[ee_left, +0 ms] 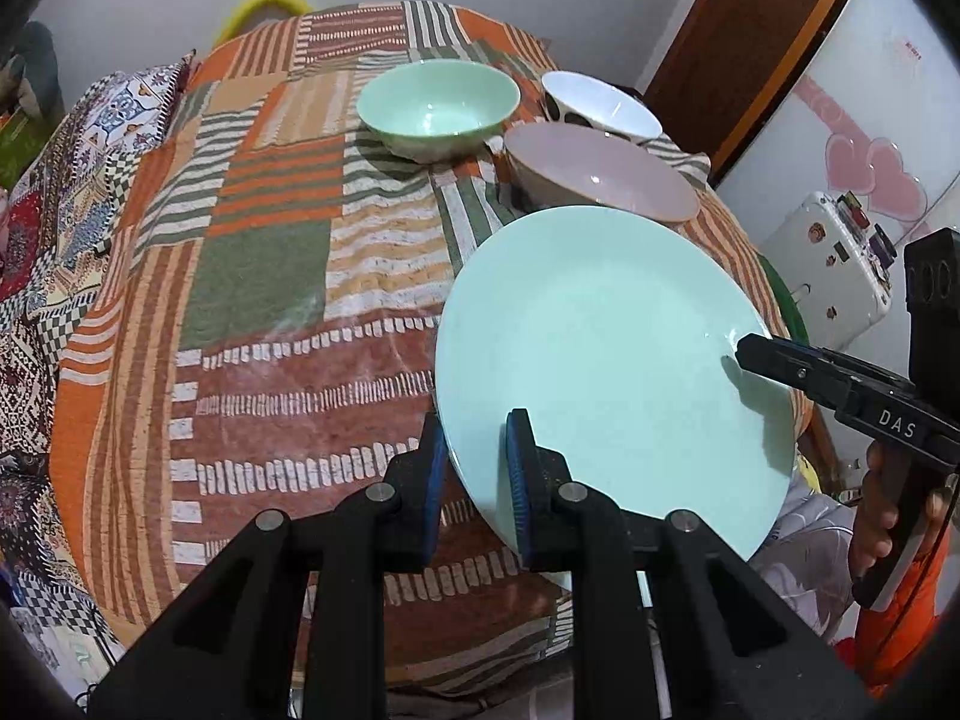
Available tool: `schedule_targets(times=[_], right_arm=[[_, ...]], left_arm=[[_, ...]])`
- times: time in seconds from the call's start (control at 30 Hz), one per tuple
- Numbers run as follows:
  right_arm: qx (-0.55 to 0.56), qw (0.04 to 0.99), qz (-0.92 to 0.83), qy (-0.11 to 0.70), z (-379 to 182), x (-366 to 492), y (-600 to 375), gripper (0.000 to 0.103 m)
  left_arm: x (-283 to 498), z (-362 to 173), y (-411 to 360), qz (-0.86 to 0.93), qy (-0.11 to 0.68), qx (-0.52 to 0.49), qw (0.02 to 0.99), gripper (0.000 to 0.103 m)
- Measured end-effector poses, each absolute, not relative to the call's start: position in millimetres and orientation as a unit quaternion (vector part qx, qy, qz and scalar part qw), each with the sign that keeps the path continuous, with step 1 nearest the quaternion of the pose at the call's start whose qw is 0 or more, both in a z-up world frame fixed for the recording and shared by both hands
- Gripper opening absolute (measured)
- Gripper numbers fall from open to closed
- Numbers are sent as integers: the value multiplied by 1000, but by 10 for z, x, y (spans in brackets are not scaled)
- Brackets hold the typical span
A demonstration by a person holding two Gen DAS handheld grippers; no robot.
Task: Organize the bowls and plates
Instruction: 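Lower the mint-green plate onto the white plate while the right tool steadies it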
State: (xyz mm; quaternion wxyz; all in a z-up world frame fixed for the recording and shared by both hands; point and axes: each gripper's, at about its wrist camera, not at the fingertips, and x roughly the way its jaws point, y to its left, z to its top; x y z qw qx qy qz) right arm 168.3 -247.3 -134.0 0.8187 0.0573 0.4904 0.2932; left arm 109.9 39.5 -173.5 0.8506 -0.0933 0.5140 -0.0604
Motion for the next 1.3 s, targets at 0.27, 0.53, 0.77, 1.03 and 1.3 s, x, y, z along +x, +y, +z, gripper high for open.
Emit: schedule_targets(times=[0.27,0.53,0.77,1.03,1.3], right_arm=[[58,817,281,500,-1420,1680,-2541,25],[59,816,273,505,-1470,1704,-2560,25],[60,816,265,510,-1506,1745,-2569,25],[39,821,261,506,-1497,1738,-2469,25],[-6,829,255,497,-1495,1731,-2386,26]], left_arm=[[1169,-1860,285,-64,535,-82,839,19],[1270,-1978,245,-62,551,-78,829,19],[1294,-2019,197,-62,556,-63,827,19],[1318,-2005,225,-57,558,-63,825,19],[1331,-2002,231,-53,559,-52,826,20]])
